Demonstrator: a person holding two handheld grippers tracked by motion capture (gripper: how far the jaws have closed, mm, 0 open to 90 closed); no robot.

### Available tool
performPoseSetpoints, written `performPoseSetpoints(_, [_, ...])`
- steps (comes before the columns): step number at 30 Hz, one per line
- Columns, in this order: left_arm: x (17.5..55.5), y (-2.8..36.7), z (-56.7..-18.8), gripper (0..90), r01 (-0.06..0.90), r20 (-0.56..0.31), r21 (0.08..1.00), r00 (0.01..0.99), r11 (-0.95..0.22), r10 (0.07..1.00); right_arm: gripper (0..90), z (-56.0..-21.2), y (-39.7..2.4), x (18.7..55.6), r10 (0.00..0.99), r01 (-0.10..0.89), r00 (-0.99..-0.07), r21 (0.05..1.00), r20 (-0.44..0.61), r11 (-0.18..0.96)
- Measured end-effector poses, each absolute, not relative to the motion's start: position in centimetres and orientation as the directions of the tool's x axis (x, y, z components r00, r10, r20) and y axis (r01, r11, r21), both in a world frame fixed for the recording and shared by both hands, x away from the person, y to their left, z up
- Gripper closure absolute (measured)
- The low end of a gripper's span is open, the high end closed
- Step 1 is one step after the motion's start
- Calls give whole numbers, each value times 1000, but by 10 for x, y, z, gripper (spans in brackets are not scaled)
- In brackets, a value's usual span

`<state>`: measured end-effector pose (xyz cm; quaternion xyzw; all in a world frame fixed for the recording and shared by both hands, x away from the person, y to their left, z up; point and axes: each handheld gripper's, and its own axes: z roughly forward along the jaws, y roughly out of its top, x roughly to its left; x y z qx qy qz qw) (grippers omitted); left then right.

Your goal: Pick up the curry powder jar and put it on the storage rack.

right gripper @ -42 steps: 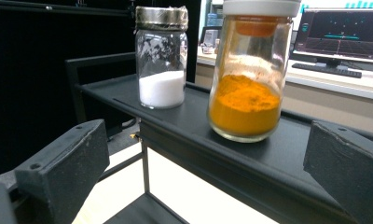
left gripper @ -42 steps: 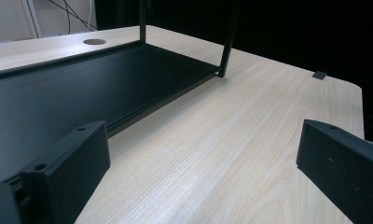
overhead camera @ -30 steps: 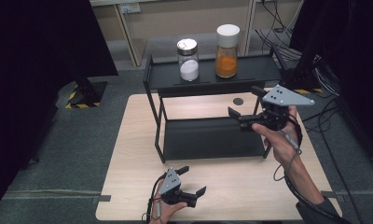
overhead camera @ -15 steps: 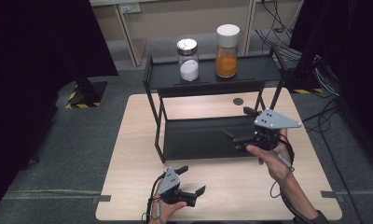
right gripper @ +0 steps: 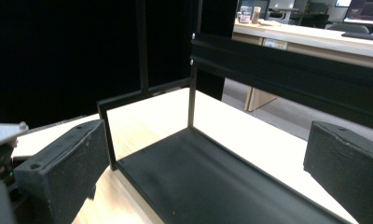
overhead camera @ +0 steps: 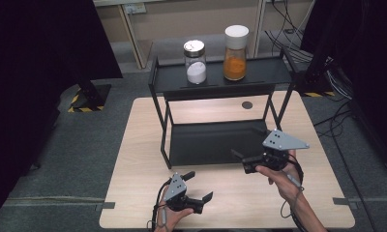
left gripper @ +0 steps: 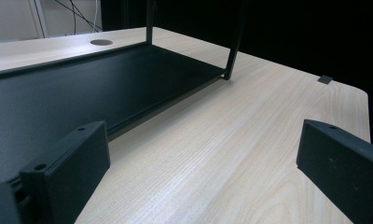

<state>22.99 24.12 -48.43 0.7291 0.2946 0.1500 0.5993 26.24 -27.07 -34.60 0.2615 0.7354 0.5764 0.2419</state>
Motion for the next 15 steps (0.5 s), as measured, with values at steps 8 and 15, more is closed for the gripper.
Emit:
performPoseSetpoints(8, [230,241,-484,19,251,-134,962,780,-109,612,3,-370,-277,259,665,134,-746,971,-34,199])
performPoseSetpoints(15, [230,242,-485,19,250,-135,962,778,-106,614,3,-390,-280,254,665,150,-747,970,-16,191])
